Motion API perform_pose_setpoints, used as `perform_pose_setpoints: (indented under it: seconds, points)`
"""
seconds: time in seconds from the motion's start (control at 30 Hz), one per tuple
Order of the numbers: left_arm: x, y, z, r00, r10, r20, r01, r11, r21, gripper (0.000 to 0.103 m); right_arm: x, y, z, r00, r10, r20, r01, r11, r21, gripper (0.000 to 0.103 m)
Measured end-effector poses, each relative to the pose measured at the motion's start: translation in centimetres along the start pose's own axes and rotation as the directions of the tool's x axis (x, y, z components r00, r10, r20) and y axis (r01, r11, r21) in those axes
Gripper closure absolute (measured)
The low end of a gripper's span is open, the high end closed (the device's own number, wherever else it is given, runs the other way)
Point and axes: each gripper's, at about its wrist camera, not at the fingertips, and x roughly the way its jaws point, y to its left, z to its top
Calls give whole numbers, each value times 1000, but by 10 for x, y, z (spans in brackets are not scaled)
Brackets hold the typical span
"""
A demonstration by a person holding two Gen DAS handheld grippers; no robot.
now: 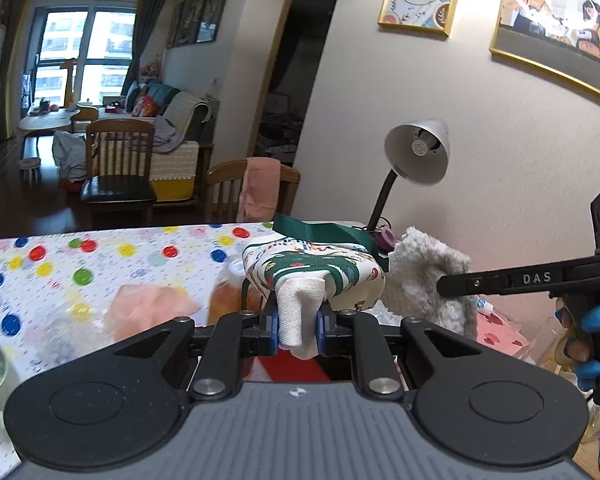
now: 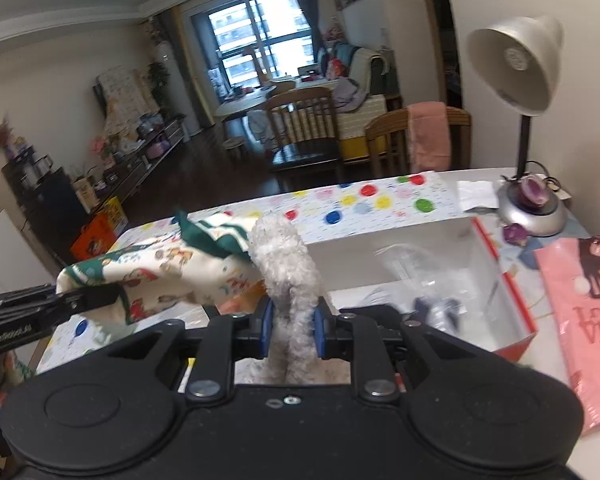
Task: Organize soft objects
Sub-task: 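Lift the cloth bag with the left gripper while the right carries the grey towel toward the box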
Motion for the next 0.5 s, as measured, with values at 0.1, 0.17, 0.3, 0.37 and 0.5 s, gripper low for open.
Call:
perform_pose_setpoints:
  seconds: [0.1,0.17,0.3,0.37,0.5]
  points:
    - [16,-11,8,1000,-8,1,8,1000,2,87,5,-23,11,1000,-18,9,17,1000,16,84]
    - [27,-19,13,1000,-14,1,14,1000,6,87,9,-36,17,999,-29,12,29,999,21,84]
    - [51,-33,22,1000,-29,-7,29,1000,12,87,18,-60,30,999,-53,13,53,998,26,84]
    - [62,-41,26,999,-37,-11,37,999,15,87,23,-71,35,998,-67,15,67,997,33,84]
    - [76,-57,39,998,-59,-2,59,998,30,87,27,-95,45,996,-89,27,88,995,55,84]
